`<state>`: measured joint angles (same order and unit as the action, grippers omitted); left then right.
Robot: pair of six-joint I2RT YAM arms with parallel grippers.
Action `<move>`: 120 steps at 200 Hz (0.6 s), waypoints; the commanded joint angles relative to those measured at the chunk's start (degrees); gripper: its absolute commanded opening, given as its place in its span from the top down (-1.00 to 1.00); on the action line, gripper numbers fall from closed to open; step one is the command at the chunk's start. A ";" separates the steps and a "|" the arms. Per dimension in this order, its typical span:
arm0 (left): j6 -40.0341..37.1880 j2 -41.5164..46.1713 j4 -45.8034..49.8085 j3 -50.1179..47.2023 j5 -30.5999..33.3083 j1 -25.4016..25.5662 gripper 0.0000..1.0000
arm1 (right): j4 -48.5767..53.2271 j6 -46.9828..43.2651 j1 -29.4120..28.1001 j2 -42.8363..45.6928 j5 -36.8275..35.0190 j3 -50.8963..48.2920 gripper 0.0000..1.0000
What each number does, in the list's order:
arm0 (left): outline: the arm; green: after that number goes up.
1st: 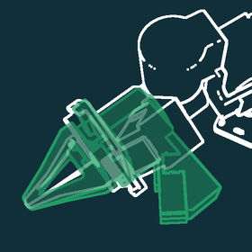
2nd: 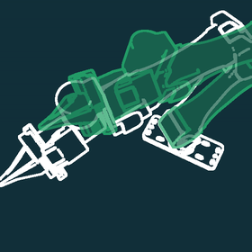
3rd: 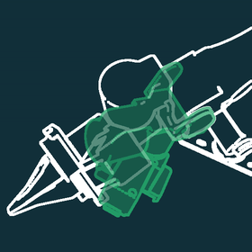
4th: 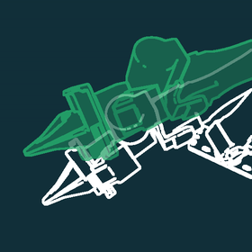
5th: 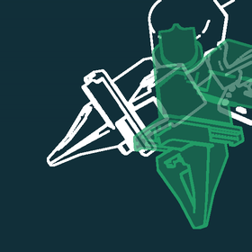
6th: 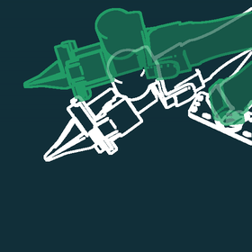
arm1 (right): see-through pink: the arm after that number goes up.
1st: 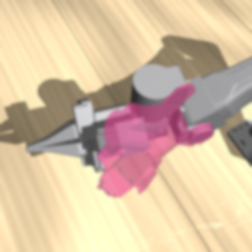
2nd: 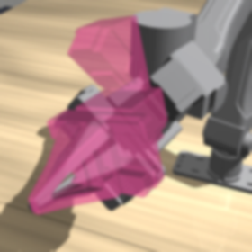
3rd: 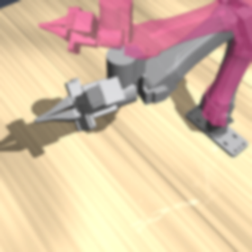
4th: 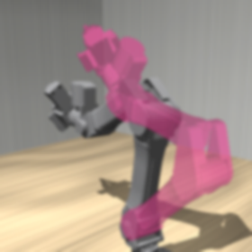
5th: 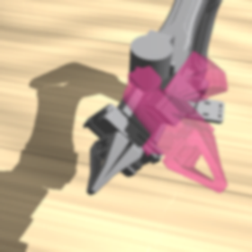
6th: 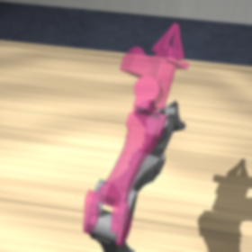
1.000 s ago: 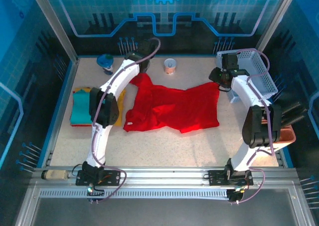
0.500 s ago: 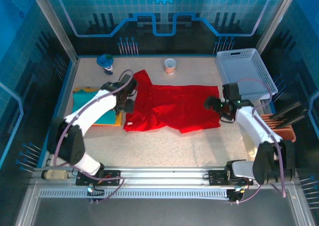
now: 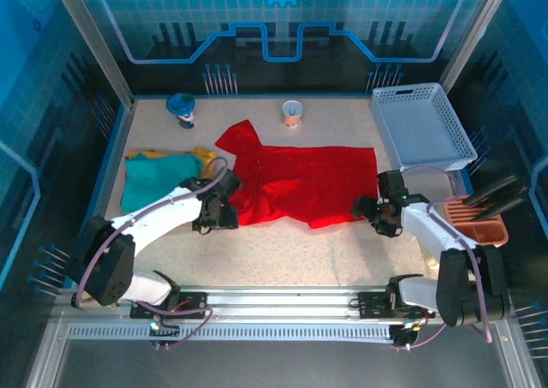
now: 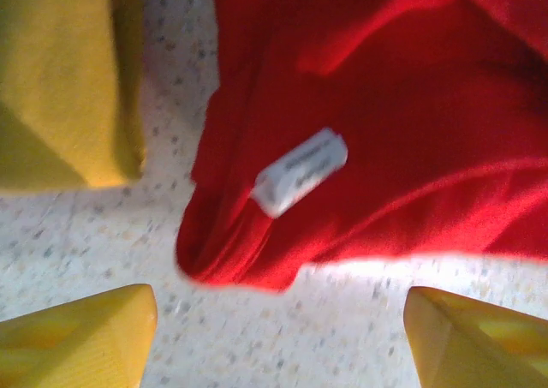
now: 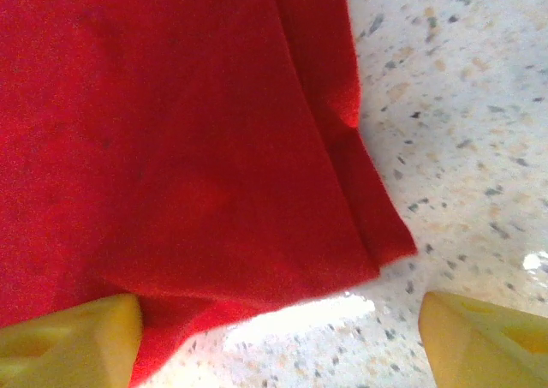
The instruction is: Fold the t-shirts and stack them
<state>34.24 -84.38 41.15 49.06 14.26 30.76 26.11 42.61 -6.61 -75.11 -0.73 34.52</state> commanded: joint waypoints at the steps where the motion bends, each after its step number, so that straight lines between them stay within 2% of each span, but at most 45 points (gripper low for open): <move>1: 2.15 -4.23 -5.66 0.31 3.86 0.26 -0.53 | -4.12 1.99 -0.94 -2.83 -0.45 1.60 -0.64; 22: 1.67 -6.84 -6.78 1.89 6.02 0.15 -0.47 | -5.90 2.23 -0.99 -4.17 0.04 2.39 -0.46; 40: 1.14 -7.70 -8.01 2.93 6.93 0.14 -0.27 | -6.56 1.81 -0.96 -4.72 0.01 3.16 -0.22; 61: -0.01 -8.39 -6.91 4.34 8.14 0.00 0.23 | -4.86 -0.05 -0.40 -4.65 -1.11 4.54 0.23; 70: -0.62 -7.99 -5.10 5.16 8.18 -0.29 0.49 | -3.80 -1.11 0.13 -4.22 -0.96 5.06 0.47; 80: -1.52 -6.80 -2.28 6.08 7.95 -0.34 0.78 | -2.05 -2.61 1.24 -3.13 -0.37 5.61 0.85; 86: -1.99 -5.75 -0.20 6.82 7.51 -0.44 0.92 | -0.90 -3.24 1.78 -2.45 -0.24 5.99 1.00; 93: -2.60 -4.28 2.42 7.66 7.05 -0.45 1.00 | 1.04 -4.17 2.66 -1.40 -0.15 6.46 1.00; 120: -5.61 1.35 14.53 13.46 2.41 -1.37 1.00 | 9.56 -7.34 5.84 5.37 0.68 9.19 1.00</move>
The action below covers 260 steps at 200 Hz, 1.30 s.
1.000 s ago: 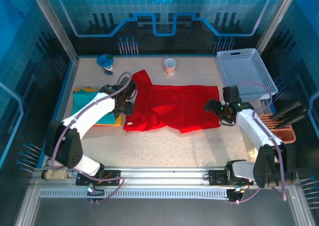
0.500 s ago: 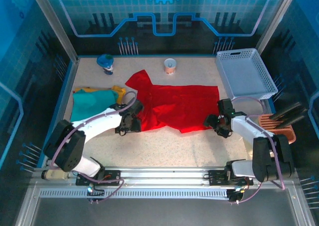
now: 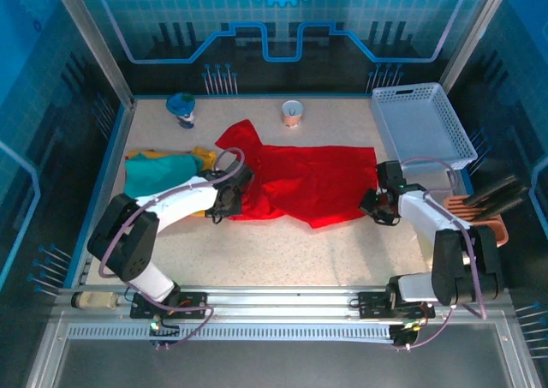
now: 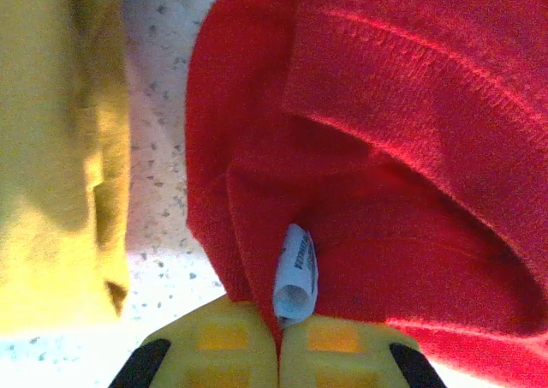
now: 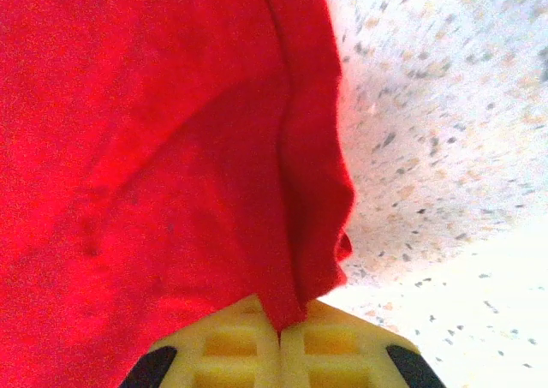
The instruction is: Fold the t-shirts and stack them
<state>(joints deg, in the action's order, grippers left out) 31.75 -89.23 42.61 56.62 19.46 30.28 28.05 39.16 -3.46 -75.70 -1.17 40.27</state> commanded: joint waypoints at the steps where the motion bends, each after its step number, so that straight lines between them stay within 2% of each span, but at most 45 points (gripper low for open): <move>1: -3.28 6.36 13.48 6.10 -2.91 -0.91 1.00 | 7.84 -3.99 2.81 6.25 1.14 3.56 1.00; 23: -5.49 10.01 18.66 11.75 -5.84 -2.65 1.00 | 13.39 -5.86 4.77 9.71 1.30 8.57 1.00; 42: -8.63 9.07 18.18 17.05 -9.86 -6.15 0.99 | 14.67 -6.72 5.33 7.93 1.52 14.14 1.00; 66: -12.35 0.90 17.10 24.83 -13.01 -10.09 0.94 | 12.36 -7.50 5.66 -0.98 2.63 19.80 1.00; 91: -14.83 -11.68 17.36 36.19 -16.13 -14.61 0.95 | 10.59 -8.30 6.04 -12.08 4.68 27.93 1.00; 98: -15.26 -14.78 17.10 39.48 -16.28 -15.51 0.87 | 9.69 -8.44 6.16 -14.62 4.96 29.92 0.88; 111: -15.57 -20.28 17.62 44.98 -17.46 -17.05 0.43 | 9.20 -8.96 6.11 -19.32 5.71 33.53 0.57; 121: -15.49 -23.63 19.32 48.27 -18.23 -17.62 0.19 | 9.95 -9.39 6.10 -22.24 6.04 35.73 0.10; 129: -15.53 -24.89 19.96 49.21 -18.07 -17.61 0.01 | 10.16 -9.52 6.04 -23.11 6.79 35.99 -0.18; 145: -14.47 -22.73 17.04 43.92 -18.76 -17.45 -0.10 | 7.74 -9.25 5.34 -20.88 6.91 32.27 -0.75; 155: -13.48 -19.74 14.12 37.93 -19.35 -17.32 -0.13 | 5.80 -9.25 4.82 -18.25 7.22 28.78 -0.90; 175: -10.99 -13.23 9.54 25.91 -19.60 -16.31 -0.14 | 3.83 -9.07 3.64 -13.26 7.93 22.46 -0.93; 214: -2.59 -4.49 -2.45 7.29 -20.83 -10.62 -0.16 | 0.46 -6.25 1.17 -4.61 8.01 11.14 -0.94; 236: 1.10 -5.66 -9.86 3.17 -21.60 -9.22 -0.16 | -1.70 -4.82 0.74 -2.58 7.92 6.37 -0.93; 260: 3.50 -8.17 -17.14 2.80 -21.60 -8.76 -0.16 | -2.39 -4.35 0.63 -2.44 8.90 3.99 -0.91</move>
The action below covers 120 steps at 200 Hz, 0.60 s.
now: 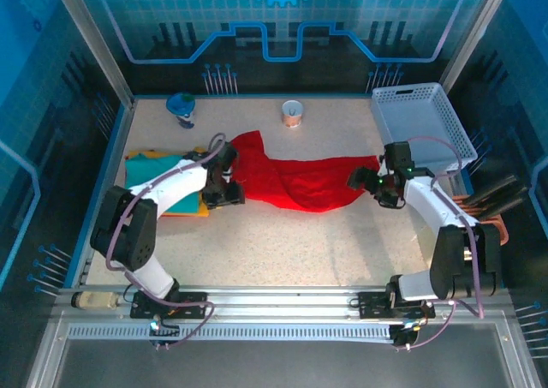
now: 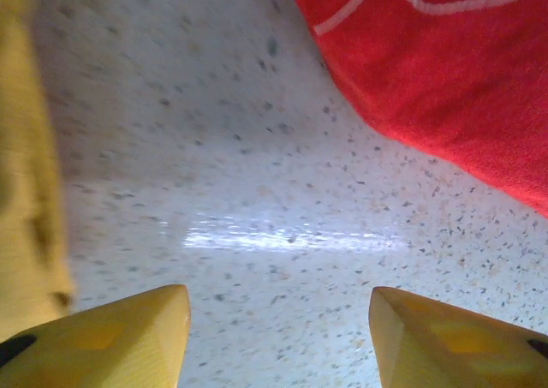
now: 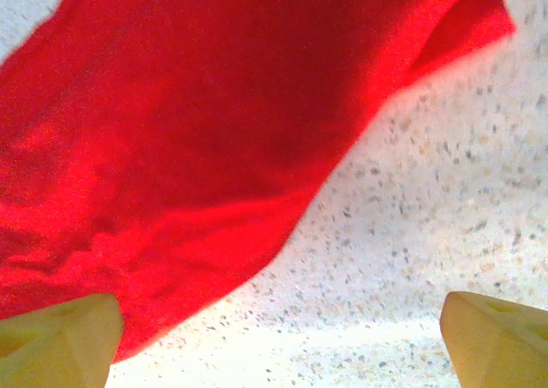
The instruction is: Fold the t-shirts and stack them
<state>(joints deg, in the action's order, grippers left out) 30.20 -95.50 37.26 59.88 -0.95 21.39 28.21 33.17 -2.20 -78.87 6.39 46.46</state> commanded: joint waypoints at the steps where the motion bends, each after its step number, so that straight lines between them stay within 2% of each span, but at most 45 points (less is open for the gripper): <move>1: 5.10 -2.02 -11.95 -0.42 -1.17 0.10 -0.16 | -2.55 1.64 -0.67 0.73 1.34 -2.26 -0.91; 59: 7.09 -7.44 -19.34 2.73 0.62 0.60 0.09 | -3.68 2.69 -0.72 2.58 2.22 -6.27 -0.87; 76: 7.12 -8.16 -19.06 3.90 0.51 0.59 0.36 | -3.62 2.69 -0.79 2.58 2.22 -6.46 -0.86; 108: 6.82 -6.61 -17.23 4.87 1.10 0.59 0.99 | -3.68 2.78 -0.63 2.43 2.07 -6.60 -0.85; 120: 6.57 -5.29 -15.69 5.07 1.23 0.58 1.00 | -3.76 2.82 -0.59 2.33 2.15 -6.64 -0.84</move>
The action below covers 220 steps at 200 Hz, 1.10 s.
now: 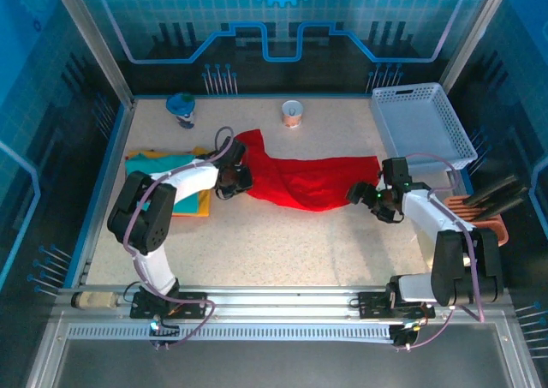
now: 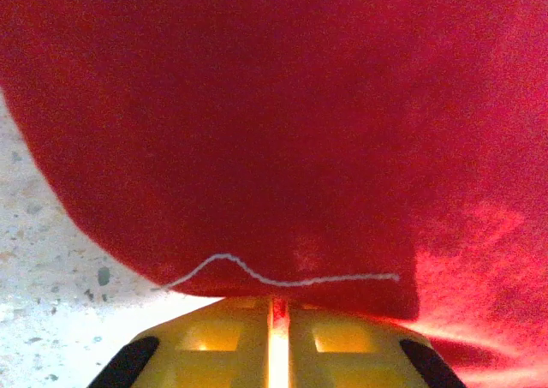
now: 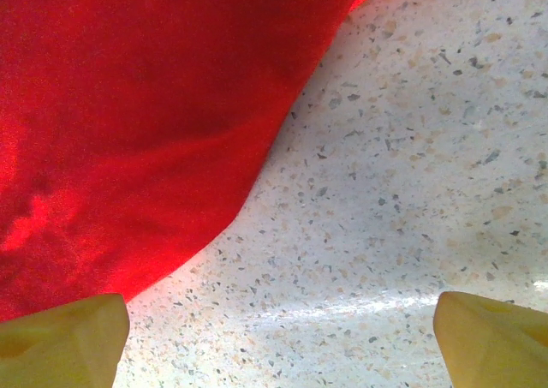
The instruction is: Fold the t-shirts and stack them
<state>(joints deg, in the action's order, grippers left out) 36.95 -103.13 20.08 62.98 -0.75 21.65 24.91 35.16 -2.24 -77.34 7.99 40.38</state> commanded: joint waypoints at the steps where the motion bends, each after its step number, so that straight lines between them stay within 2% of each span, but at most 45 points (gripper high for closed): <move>1: -0.24 2.46 1.65 1.97 1.03 0.32 1.00 | -0.47 0.86 -0.52 0.79 0.55 -0.57 -0.84; 49: -1.55 10.80 9.84 0.75 0.64 1.05 1.00 | -1.10 1.31 -0.29 0.32 -0.12 -0.83 -0.83; 71: -2.23 17.25 18.32 0.61 1.45 2.38 1.00 | -0.33 2.01 0.19 0.00 -1.50 -0.44 -0.82; 93: -2.26 24.54 29.52 1.89 1.19 4.37 1.00 | -0.49 2.50 0.31 -0.51 -1.83 -0.28 -0.69; 115: 1.12 31.89 36.98 0.58 -1.07 7.86 1.00 | -1.12 3.05 0.39 -1.43 -1.75 -0.13 -0.61; 137: 8.51 38.76 37.75 -5.45 -3.74 12.35 1.00 | -1.48 3.73 0.40 -2.45 -1.92 0.15 -0.58; 150: 12.69 41.53 37.56 -9.28 -3.24 15.60 1.00 | -1.48 4.02 0.45 -2.66 -1.90 -0.08 -0.56; 163: 15.22 43.10 35.55 -13.77 -3.71 16.79 1.00 | -1.85 4.28 0.40 -2.75 -1.53 -0.53 -0.54; 206: 13.99 38.97 30.69 -19.39 -6.60 16.83 1.00 | -1.25 4.14 -0.34 -2.64 -2.53 -0.42 -0.50; 220: 11.25 36.53 31.90 -17.92 -7.02 16.71 0.77 | -0.60 3.72 -0.60 -1.35 -3.90 0.51 -0.50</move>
<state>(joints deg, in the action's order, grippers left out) 49.84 -63.68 52.36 44.03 -4.82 38.22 23.35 38.83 -2.22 -79.85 6.20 40.07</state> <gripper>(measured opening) 0.051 0.749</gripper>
